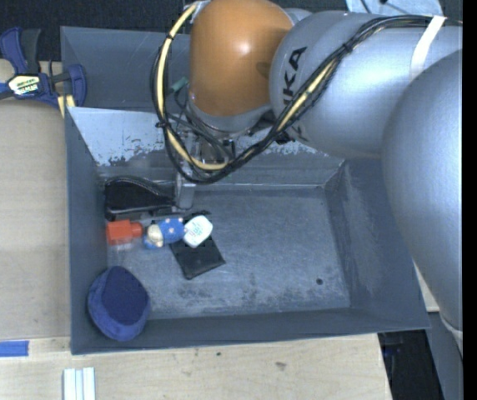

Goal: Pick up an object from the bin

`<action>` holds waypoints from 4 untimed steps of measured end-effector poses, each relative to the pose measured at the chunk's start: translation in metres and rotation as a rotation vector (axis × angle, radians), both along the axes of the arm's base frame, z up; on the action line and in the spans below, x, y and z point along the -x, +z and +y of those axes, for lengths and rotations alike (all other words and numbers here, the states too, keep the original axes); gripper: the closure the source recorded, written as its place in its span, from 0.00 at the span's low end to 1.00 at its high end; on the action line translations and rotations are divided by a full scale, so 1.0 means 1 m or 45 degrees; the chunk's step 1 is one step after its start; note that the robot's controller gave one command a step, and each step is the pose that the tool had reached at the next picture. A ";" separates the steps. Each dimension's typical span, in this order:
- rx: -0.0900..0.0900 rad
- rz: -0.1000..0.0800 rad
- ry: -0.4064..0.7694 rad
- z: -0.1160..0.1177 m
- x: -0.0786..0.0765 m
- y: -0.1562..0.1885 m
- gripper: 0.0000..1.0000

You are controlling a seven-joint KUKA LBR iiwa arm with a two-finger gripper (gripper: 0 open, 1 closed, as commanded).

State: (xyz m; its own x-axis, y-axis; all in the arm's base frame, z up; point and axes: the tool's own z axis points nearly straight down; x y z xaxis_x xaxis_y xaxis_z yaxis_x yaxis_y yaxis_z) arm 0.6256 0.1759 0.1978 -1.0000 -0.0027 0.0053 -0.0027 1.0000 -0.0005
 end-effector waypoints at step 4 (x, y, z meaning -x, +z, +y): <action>-0.002 -0.007 0.467 -0.025 0.069 -0.127 1.00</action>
Offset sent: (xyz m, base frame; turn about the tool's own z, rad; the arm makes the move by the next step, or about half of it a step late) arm -0.0392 0.0163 -0.0430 0.0235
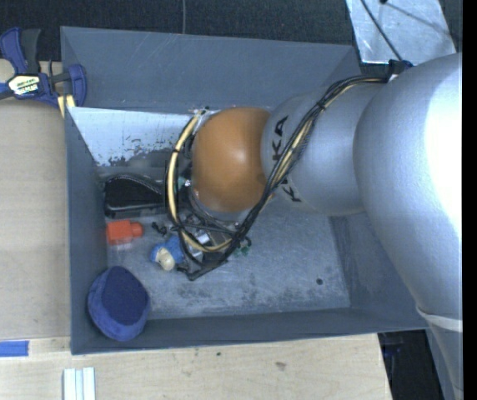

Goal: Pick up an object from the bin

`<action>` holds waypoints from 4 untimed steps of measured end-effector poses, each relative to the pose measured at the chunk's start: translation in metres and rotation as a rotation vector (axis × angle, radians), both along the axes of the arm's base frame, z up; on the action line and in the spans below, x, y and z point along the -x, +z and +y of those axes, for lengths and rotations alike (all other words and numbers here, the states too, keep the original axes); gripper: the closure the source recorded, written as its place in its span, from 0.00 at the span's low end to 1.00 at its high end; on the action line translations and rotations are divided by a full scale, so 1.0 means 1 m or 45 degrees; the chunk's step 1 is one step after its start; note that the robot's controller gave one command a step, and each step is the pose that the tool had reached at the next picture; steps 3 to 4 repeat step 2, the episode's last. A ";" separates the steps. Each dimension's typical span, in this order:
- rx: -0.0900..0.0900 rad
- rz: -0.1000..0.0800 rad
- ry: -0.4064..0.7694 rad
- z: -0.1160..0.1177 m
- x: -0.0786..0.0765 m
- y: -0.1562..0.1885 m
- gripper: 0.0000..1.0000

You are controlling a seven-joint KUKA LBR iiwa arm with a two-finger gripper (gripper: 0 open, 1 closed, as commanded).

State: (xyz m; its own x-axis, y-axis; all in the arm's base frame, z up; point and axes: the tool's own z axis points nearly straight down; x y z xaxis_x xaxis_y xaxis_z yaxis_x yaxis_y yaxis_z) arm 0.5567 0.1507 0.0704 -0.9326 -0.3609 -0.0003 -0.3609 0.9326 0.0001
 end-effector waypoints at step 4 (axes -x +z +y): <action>-0.004 -0.015 0.419 0.067 0.034 0.133 1.00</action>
Offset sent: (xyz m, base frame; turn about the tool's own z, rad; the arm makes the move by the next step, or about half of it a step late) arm -0.0273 0.0376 0.0141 -0.2858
